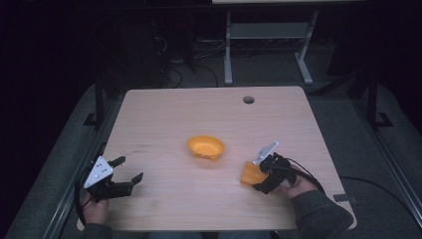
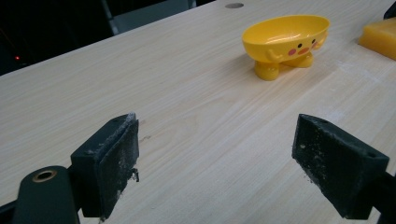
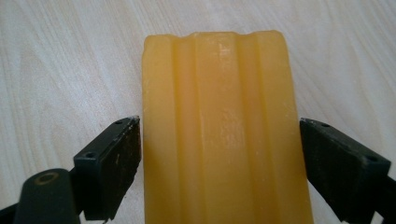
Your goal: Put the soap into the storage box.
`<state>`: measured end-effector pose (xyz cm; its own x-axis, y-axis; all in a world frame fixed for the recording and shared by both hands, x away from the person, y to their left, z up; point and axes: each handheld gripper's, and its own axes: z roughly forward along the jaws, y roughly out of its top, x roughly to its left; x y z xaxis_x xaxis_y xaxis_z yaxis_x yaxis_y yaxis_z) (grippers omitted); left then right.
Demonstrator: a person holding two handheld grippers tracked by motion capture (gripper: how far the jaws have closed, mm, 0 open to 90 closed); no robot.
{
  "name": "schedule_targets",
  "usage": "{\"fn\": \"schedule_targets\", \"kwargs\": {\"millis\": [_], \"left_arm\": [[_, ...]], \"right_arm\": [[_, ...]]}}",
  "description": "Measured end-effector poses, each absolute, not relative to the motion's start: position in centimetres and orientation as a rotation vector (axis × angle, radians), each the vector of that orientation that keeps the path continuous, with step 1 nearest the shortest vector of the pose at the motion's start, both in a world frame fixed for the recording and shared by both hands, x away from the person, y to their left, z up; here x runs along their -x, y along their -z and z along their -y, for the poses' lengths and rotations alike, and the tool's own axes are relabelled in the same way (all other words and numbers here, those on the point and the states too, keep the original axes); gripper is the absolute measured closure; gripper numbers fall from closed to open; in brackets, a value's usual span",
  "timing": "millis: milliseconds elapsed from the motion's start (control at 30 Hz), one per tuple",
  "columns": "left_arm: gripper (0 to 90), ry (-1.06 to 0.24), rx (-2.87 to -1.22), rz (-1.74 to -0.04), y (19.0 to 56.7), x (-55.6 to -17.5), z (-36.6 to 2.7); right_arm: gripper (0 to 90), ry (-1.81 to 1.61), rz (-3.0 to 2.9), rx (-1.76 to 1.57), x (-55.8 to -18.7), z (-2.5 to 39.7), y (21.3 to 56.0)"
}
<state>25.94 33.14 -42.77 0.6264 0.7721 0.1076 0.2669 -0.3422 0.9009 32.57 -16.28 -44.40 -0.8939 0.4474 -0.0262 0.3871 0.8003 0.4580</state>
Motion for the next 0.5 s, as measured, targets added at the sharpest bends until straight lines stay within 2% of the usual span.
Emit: {"fn": "schedule_targets", "kwargs": {"millis": [500], "left_arm": [[13.9,-0.671,-1.896,-0.825,42.72,-25.93,-33.16]], "right_arm": [[18.7,-0.658,-2.874,-0.630,-33.19,15.59,44.86]]}}
